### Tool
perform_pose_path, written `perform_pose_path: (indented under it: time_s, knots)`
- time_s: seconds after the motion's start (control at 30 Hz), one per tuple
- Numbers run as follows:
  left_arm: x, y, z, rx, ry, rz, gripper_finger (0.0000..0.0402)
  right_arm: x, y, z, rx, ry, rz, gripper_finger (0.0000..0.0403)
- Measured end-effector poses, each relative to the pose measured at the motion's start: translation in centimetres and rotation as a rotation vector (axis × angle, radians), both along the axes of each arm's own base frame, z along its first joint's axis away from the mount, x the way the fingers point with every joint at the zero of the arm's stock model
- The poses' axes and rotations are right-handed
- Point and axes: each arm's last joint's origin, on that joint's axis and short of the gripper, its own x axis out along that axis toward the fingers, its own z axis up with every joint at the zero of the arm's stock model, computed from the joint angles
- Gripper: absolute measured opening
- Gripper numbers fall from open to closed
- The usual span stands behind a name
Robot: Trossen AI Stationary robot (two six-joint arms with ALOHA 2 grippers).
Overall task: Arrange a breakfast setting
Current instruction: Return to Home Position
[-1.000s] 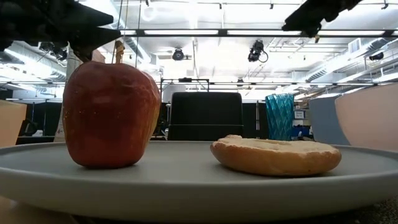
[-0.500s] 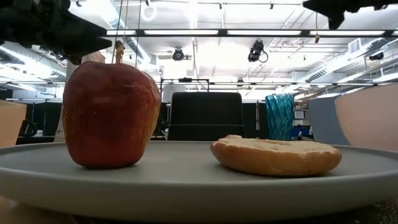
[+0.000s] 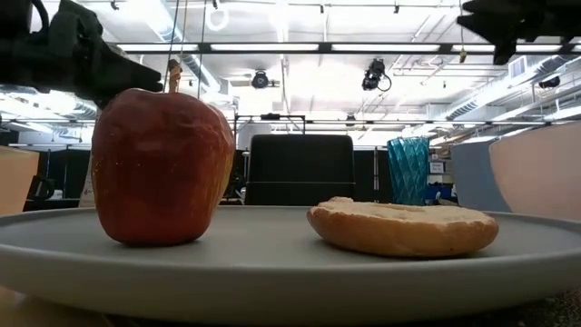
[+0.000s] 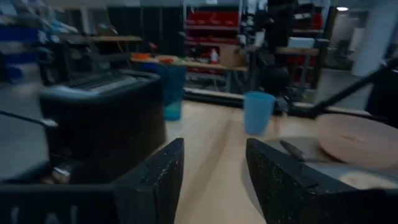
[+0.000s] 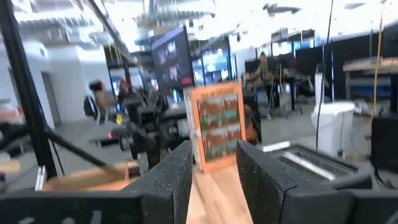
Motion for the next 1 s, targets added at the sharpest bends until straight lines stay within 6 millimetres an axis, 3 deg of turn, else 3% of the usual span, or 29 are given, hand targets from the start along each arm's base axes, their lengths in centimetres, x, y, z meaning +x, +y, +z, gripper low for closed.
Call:
perform_pose_path:
  time_s: [0.1, 0.47, 0.8, 1.0]
  knots:
    - [-0.2, 0.2, 0.3, 0.025, -0.021, 0.017, 0.0163, -1.0, -0.2, 0.1, 0.002, -0.03, -0.011, 0.0132]
    - [-1.9, 0.8, 0.7, 0.031, -0.066, 0.056, 0.009, -0.7, 0.0, -1.0, 0.028, 0.038, 0.006, 0.0132]
    - [-2.3, 0.7, 0.2, 0.03, -0.037, 0.014, 0.0053, 1.6, 0.1, -6.5, 0.005, -0.019, -0.096, 0.0132]
    - [-2.3, 0.3, 0.4, 0.106, -0.025, -0.018, 0.0043, 1.7, -0.1, -7.4, 0.052, 0.041, -0.162, 0.0132]
